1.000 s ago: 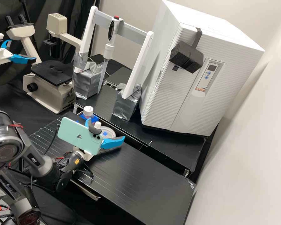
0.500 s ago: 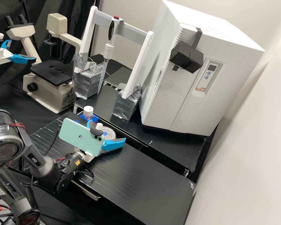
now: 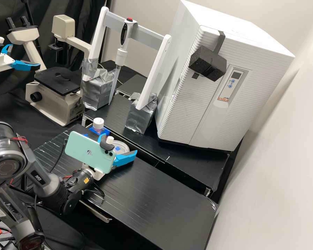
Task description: Open the lid
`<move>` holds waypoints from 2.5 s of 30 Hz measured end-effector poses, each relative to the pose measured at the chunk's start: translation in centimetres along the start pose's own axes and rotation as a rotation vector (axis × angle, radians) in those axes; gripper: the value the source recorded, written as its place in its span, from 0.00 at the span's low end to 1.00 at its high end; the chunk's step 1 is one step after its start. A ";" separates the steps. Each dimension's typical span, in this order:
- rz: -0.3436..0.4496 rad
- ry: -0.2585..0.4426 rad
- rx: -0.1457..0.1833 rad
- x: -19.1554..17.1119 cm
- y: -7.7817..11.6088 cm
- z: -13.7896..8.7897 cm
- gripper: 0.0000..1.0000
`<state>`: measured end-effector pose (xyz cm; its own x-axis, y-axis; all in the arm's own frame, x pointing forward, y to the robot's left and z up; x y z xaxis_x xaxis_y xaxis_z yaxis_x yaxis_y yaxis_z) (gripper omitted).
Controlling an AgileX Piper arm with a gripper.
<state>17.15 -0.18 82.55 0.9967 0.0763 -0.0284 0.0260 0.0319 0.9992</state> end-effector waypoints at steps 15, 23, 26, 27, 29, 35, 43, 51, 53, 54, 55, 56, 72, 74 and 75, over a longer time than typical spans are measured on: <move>0.000 0.003 0.028 0.1 0.0 0.1 0.00; 0.024 0.056 0.032 -0.5 0.6 -1.1 0.00; 0.040 0.085 0.032 -0.9 1.0 -1.6 0.00; 0.044 0.089 0.032 -1.0 1.1 -1.7 0.00; 0.058 0.091 0.037 -1.3 1.4 -1.8 0.00; 0.136 0.047 0.066 -1.4 3.0 -1.0 0.00; 0.192 -0.050 0.097 -0.3 5.0 1.4 0.00; 0.207 -0.136 0.140 0.2 5.7 3.7 0.00; 0.211 -0.151 0.147 0.2 5.8 4.2 0.00; 0.215 -0.159 0.150 0.2 5.8 4.3 0.00; 0.218 -0.166 0.153 0.2 5.8 4.5 0.00; 0.227 -0.176 0.156 0.1 5.9 4.7 0.00; 0.244 -0.237 0.115 -0.5 5.7 5.5 0.00; 0.240 -0.240 0.120 -0.6 5.5 5.5 0.00; 0.237 -0.240 0.118 -0.6 5.4 5.4 0.00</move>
<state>17.16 -5.48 88.14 0.9654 -0.1686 0.1987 -0.2136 -0.0750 0.9740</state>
